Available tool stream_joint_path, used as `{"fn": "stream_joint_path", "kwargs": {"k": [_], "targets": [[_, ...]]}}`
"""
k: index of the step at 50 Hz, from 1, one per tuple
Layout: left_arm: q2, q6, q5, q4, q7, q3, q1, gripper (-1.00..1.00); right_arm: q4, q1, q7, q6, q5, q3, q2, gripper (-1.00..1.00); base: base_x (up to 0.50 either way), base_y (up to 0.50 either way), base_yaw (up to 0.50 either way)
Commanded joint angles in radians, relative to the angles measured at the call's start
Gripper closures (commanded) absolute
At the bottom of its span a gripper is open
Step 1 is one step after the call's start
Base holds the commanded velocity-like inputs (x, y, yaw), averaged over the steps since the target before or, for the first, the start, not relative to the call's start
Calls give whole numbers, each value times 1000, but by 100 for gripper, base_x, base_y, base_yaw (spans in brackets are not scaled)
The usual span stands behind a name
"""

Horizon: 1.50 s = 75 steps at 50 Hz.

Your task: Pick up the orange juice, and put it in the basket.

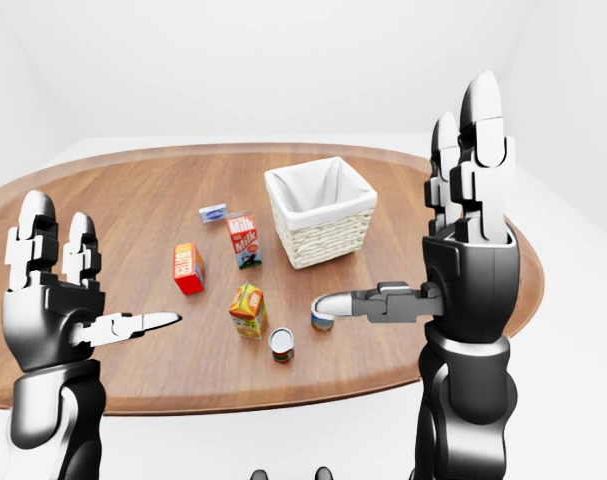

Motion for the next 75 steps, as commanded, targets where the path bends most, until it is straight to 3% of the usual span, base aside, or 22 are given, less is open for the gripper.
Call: {"fn": "stream_joint_path", "kwargs": {"k": [1, 33, 45, 75], "targets": [[3, 0, -2, 14, 0, 4, -5, -100, 6, 9, 15, 0, -26, 16, 4, -100, 50, 0, 0], [2, 0, 1, 2, 1, -1, -2, -100, 34, 22, 20, 0, -46, 27, 14, -100, 50, 5, 0], [2, 0, 1, 6, 0, 1, -1, -100, 50, 32, 34, 0, -79, 49, 22, -100, 9, 2, 0], [1, 0, 2, 0, 1, -2, -1, -100, -67, 156, 143, 0, -260, 280, 62, -100, 0, 0, 0]]}}
